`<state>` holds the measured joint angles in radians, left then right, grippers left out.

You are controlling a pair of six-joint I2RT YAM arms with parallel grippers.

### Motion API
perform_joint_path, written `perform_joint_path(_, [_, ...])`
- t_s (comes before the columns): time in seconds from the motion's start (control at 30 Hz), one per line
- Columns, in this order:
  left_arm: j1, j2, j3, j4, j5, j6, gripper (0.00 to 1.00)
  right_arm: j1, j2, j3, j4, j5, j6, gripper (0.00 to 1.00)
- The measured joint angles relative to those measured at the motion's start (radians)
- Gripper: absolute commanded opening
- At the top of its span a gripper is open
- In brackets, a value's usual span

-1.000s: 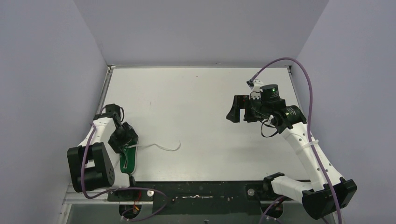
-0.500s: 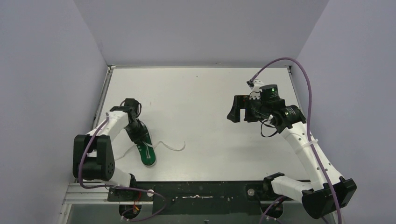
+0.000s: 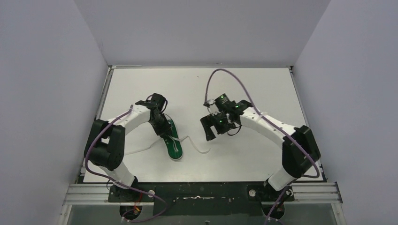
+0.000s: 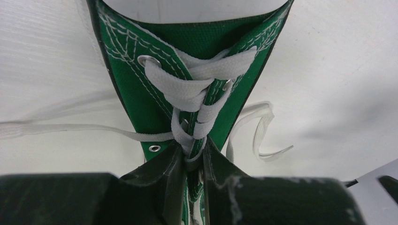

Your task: Tie the shoes

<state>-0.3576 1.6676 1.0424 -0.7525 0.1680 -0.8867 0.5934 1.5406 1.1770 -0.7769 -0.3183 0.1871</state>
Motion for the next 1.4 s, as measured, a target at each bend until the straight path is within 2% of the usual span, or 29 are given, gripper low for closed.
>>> perform_joint_path(0.17, [0.006,0.002,0.000,0.001,0.022,-0.007,0.13,0.195,0.200,0.061,0.079,0.051,-0.071,0.82])
perform_joint_path(0.27, [0.010,0.003,0.000,0.002,0.034,0.002,0.13,0.241,0.274,0.063,0.127,0.070,-0.086,0.80])
perform_joint_path(0.43, [0.020,0.003,-0.004,0.008,0.060,0.016,0.13,0.298,0.289,0.016,0.183,0.117,-0.101,0.67])
perform_joint_path(0.6, [0.028,0.003,-0.006,0.011,0.078,0.035,0.13,0.357,0.288,-0.026,0.247,0.187,-0.101,0.44])
perform_joint_path(0.73, [0.030,0.005,-0.006,0.014,0.089,0.050,0.13,0.375,0.282,-0.044,0.279,0.246,-0.094,0.12])
perform_joint_path(0.8, [0.027,0.013,-0.006,0.022,0.101,0.058,0.13,0.372,0.262,-0.069,0.298,0.262,-0.078,0.00])
perform_joint_path(0.9, [0.004,0.031,0.011,0.022,0.109,0.064,0.13,0.326,0.200,-0.134,0.300,0.282,-0.045,0.00])
perform_joint_path(1.0, [-0.045,0.068,0.063,0.020,0.114,0.068,0.13,0.222,0.092,-0.198,0.267,0.296,0.006,0.00])
perform_joint_path(1.1, [-0.117,0.129,0.145,0.020,0.116,0.067,0.13,0.115,-0.051,-0.233,0.219,0.335,0.062,0.00])
perform_joint_path(1.27, [-0.241,0.241,0.293,0.027,0.119,0.048,0.14,0.015,-0.268,-0.278,0.130,0.385,0.141,0.00])
perform_joint_path(1.33, [-0.280,0.269,0.330,0.037,0.123,0.033,0.19,-0.025,-0.340,-0.301,0.082,0.407,0.168,0.00])
perform_joint_path(1.4, [-0.317,0.291,0.355,0.049,0.128,0.023,0.36,-0.052,-0.392,-0.310,0.035,0.436,0.196,0.00])
